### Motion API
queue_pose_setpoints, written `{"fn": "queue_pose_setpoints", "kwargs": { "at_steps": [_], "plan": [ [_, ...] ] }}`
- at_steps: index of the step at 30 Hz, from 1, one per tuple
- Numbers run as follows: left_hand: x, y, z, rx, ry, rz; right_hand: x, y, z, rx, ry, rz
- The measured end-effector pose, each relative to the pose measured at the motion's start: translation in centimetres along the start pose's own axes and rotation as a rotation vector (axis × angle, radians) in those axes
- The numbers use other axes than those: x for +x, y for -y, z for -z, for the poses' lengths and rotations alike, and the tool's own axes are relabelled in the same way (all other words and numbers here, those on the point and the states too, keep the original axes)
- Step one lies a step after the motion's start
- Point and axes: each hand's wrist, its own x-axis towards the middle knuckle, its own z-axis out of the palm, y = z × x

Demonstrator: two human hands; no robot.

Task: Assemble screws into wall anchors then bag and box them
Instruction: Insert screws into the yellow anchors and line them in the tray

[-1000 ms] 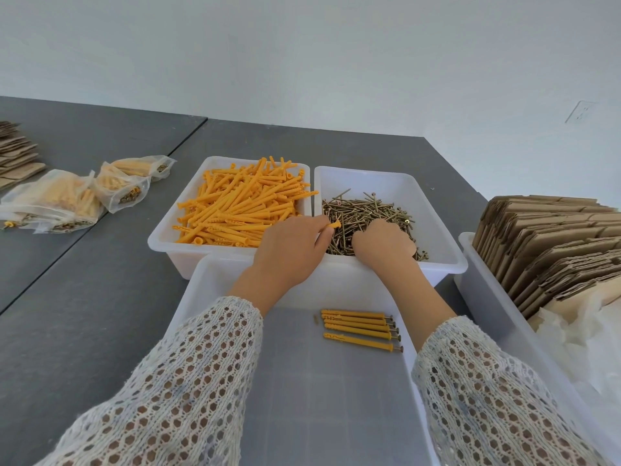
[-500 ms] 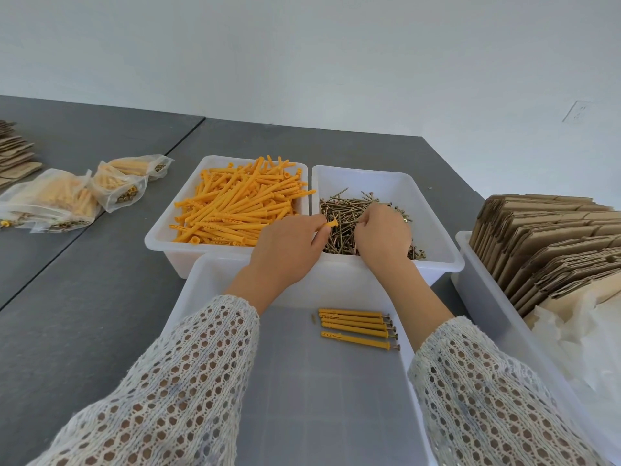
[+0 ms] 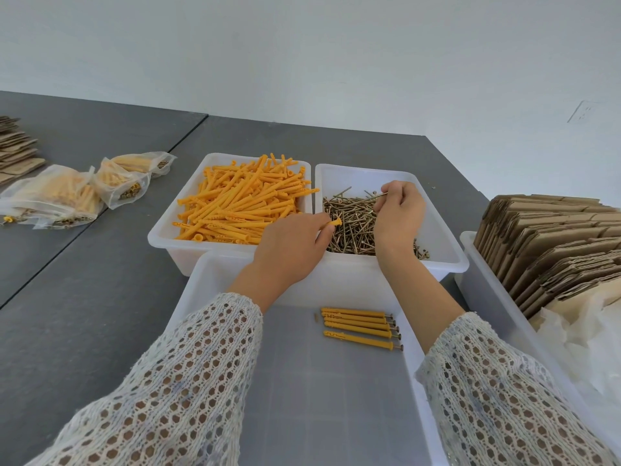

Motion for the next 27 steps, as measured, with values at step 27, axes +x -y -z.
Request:
{"fn": "queue_pose_setpoints", "kwargs": {
  "at_steps": [27],
  "plan": [
    [0.0, 0.0, 0.0, -0.003, -0.02, -0.004, -0.7, -0.3, -1.1, 0.09, 0.181, -0.185]
  ]
}}
